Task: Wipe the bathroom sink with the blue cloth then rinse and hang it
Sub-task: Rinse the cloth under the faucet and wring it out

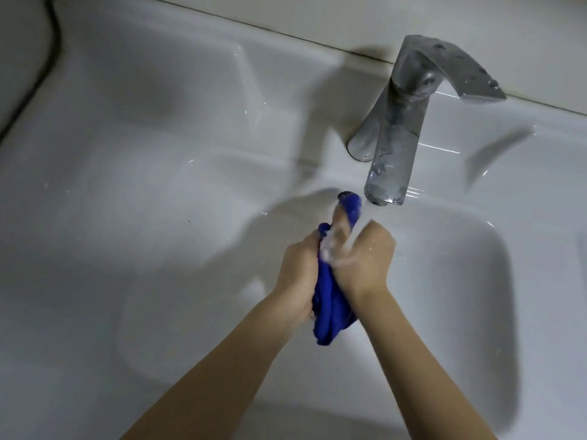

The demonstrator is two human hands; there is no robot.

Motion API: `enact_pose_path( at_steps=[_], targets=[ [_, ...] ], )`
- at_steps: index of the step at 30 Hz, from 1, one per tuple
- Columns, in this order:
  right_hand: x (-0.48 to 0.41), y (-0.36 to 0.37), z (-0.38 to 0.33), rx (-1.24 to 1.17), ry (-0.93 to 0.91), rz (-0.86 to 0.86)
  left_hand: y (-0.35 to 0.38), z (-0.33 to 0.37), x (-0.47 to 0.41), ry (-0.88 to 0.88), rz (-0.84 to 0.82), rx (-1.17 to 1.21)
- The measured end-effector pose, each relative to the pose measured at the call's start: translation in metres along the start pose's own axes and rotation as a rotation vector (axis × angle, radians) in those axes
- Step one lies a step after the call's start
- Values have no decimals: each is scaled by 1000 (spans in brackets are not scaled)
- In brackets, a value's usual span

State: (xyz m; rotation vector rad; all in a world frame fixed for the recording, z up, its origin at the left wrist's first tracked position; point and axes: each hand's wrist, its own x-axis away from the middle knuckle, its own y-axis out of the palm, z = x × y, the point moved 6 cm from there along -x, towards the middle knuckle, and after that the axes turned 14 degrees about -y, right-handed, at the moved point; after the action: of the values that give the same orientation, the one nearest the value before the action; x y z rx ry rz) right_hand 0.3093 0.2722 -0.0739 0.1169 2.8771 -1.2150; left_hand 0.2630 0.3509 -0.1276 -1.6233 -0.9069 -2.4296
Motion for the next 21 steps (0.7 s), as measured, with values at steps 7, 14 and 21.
enact_pose_path(
  at_steps=[7, 14, 21],
  targets=[
    [84, -4, -18, -235, -32, -76, -8, -2, -9, -56, 16, 78],
    [17, -6, 29, -111, 127, 17, -5, 2, -2, 29, 59, 34],
    [36, 3, -31, 30, -226, -38, -4, 2, -5, 18, 32, 49]
  ],
)
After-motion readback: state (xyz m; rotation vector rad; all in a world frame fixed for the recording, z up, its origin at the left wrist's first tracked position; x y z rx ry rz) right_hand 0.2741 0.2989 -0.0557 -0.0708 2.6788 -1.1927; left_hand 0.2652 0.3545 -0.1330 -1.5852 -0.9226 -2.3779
